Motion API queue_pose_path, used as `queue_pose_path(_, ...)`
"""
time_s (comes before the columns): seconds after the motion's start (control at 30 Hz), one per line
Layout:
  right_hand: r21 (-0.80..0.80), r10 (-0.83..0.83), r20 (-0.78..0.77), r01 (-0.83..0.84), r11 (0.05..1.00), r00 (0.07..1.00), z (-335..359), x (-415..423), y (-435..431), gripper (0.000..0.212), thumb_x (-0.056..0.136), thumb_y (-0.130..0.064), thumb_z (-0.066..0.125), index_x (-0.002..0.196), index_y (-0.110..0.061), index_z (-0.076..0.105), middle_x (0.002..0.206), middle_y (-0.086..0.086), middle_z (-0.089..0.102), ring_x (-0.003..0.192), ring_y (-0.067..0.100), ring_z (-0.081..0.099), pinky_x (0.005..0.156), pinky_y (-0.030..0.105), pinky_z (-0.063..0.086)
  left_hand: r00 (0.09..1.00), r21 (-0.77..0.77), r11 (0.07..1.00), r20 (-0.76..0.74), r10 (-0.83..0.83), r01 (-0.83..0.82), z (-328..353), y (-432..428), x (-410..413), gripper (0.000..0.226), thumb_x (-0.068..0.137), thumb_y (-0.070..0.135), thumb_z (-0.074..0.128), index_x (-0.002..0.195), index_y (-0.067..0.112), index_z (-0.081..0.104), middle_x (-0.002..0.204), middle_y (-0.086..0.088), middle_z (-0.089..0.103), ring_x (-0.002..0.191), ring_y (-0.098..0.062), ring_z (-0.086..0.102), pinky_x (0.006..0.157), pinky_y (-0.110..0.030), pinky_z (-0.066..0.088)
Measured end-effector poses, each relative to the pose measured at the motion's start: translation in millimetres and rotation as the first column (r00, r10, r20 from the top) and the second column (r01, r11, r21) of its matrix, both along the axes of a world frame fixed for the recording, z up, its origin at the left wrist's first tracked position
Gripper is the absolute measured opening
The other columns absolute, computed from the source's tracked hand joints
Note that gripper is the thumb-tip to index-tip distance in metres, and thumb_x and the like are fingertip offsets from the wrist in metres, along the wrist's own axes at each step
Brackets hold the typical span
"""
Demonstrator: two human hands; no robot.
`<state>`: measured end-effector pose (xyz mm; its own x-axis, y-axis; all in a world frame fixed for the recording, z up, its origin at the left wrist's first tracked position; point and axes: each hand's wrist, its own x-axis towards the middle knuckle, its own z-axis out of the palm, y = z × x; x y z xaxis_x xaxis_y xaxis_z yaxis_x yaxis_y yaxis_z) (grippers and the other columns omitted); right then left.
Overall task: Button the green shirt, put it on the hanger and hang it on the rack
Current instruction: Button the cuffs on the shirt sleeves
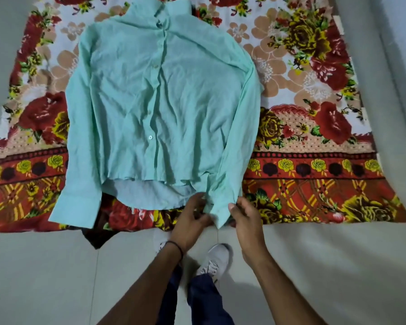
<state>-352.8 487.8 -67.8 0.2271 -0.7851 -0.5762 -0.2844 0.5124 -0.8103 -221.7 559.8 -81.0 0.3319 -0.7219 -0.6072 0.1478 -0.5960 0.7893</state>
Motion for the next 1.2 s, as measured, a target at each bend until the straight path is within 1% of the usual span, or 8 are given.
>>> queue_pose_path(0.17, -0.005, -0.186, -0.108, 0.186, 0.983, 0.977, -14, -11, 3, 0.014, 0.101, -0.012, 0.05, 0.11, -0.013, 0.062, 0.107, 0.005, 0.07, 0.095, 0.02, 0.067, 0.082, 0.045, 0.058, 0.98, 0.084, 0.979, 0.094, 0.177, -0.185, -14, -7, 2, 0.044, 0.089, 0.018, 0.062, 0.13, 0.019, 0.045, 0.125, -0.006, 0.063, 0.107, -0.022, 0.062, 0.085, -0.038, 0.056)
queue_pose_path(0.27, -0.057, -0.276, -0.198, 0.27, 0.961, 0.941, -23, -20, 1, 0.015, 0.101, -0.018, 0.053, 0.115, -0.015, 0.055, 0.11, 0.004, 0.066, 0.095, 0.018, 0.064, 0.076, 0.035, 0.056, 0.989, 0.124, 0.981, 0.002, 0.15, -0.149, -19, -16, -2, 0.037, 0.089, 0.016, 0.069, 0.119, 0.013, 0.048, 0.116, -0.012, 0.067, 0.083, -0.019, 0.065, 0.068, -0.033, 0.055)
queue_pose_path(0.33, -0.074, -0.27, -0.185, 0.26, 0.963, 0.945, -21, -25, 2, 0.023, 0.1, -0.023, 0.056, 0.12, -0.016, 0.048, 0.104, 0.0, 0.063, 0.092, 0.015, 0.064, 0.069, 0.026, 0.053, 0.994, 0.115, 0.988, -0.03, 0.104, -0.1, -21, -21, -8, 0.034, 0.083, 0.019, 0.074, 0.11, 0.015, 0.054, 0.109, -0.012, 0.07, 0.084, -0.023, 0.069, 0.073, -0.042, 0.06)
queue_pose_path(0.43, -0.189, -0.195, -0.179, 0.161, 0.969, 0.964, -13, -28, 6, 0.036, 0.096, -0.027, 0.064, 0.122, -0.018, 0.041, 0.102, 0.003, 0.062, 0.091, 0.018, 0.064, 0.074, 0.033, 0.055, 0.998, 0.034, 0.997, 0.018, 0.068, -0.068, -20, -20, -20, 0.015, 0.081, 0.019, 0.069, 0.094, 0.015, 0.062, 0.093, -0.01, 0.072, 0.089, -0.031, 0.07, 0.078, -0.057, 0.058)
queue_pose_path(0.57, -0.238, -0.113, -0.124, 0.081, 0.968, 0.986, -7, -31, 9, 0.014, 0.096, -0.025, 0.064, 0.104, -0.017, 0.055, 0.096, 0.002, 0.066, 0.084, 0.014, 0.063, 0.071, 0.024, 0.05, 0.991, -0.068, 0.99, 0.04, 0.124, -0.121, -15, -16, -32, 0.005, 0.087, 0.014, 0.066, 0.083, 0.015, 0.065, 0.08, -0.006, 0.07, 0.078, -0.023, 0.067, 0.078, -0.053, 0.059)
queue_pose_path(0.73, -0.107, -0.005, -0.048, 0.0, 0.994, 0.999, -9, -27, 16, 0.005, 0.094, -0.022, 0.066, 0.099, -0.019, 0.067, 0.092, -0.005, 0.071, 0.082, 0.006, 0.065, 0.071, 0.024, 0.051, 0.985, -0.124, 0.977, -0.024, 0.173, -0.174, -5, -13, -44, 0.012, 0.093, 0.009, 0.064, 0.099, 0.013, 0.073, 0.082, 0.001, 0.074, 0.081, -0.018, 0.068, 0.08, -0.044, 0.058)
queue_pose_path(0.97, -0.047, -0.171, -0.016, 0.17, 0.984, 0.985, -13, -20, 23, 0.013, 0.095, -0.021, 0.064, 0.109, -0.02, 0.065, 0.105, 0.003, 0.072, 0.099, 0.021, 0.068, 0.082, 0.039, 0.058, 0.974, -0.129, 0.966, -0.071, 0.215, -0.222, -5, -9, -46, 0.014, 0.09, 0.016, 0.067, 0.101, 0.019, 0.074, 0.099, -0.011, 0.075, 0.099, -0.036, 0.069, 0.092, -0.058, 0.053)
queue_pose_path(1.2, 0.063, -0.188, -0.019, 0.189, 0.98, 0.982, -9, -11, 12, 0.021, 0.087, -0.006, 0.072, 0.104, -0.015, 0.064, 0.103, 0.007, 0.072, 0.092, 0.016, 0.069, 0.067, 0.019, 0.053, 0.982, -0.153, 0.97, -0.03, 0.186, -0.189, -11, -5, -40, 0.017, 0.085, 0.023, 0.075, 0.097, 0.012, 0.073, 0.092, -0.014, 0.073, 0.085, -0.032, 0.068, 0.087, -0.062, 0.052)
